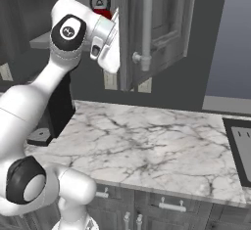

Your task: Open the cabinet, pick the kettle from the cabinet, and place it in the sink.

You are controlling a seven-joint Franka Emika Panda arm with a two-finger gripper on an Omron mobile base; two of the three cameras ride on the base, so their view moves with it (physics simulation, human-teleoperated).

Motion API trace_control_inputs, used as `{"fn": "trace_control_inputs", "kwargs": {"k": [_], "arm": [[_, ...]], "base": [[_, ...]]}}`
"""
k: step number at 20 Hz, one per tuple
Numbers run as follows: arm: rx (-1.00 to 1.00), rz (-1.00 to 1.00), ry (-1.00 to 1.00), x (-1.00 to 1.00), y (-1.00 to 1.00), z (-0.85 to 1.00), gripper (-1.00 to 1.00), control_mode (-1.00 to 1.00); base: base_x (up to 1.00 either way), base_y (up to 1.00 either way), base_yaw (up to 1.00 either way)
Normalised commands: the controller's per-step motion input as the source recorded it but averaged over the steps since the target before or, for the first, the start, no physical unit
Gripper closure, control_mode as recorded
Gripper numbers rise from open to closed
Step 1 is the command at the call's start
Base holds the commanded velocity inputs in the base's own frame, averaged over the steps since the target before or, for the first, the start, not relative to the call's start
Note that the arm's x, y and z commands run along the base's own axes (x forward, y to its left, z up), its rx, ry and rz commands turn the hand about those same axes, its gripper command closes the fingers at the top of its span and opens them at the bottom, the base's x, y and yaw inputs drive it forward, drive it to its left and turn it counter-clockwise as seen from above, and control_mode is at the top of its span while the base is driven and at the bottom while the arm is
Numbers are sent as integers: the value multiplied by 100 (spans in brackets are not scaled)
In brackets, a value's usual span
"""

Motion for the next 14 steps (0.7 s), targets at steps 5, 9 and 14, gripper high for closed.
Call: {"fn": "trace_control_inputs", "kwargs": {"k": [5,9,14], "arm": [[0,-5,-12,-19,-62,0,-100,-100],[0,-5,-9,-20,-66,0,-100,-100],[2,-5,-4,-18,-68,0,-100,-100]], "base": [[0,0,0],[0,0,0],[0,0,0]]}}
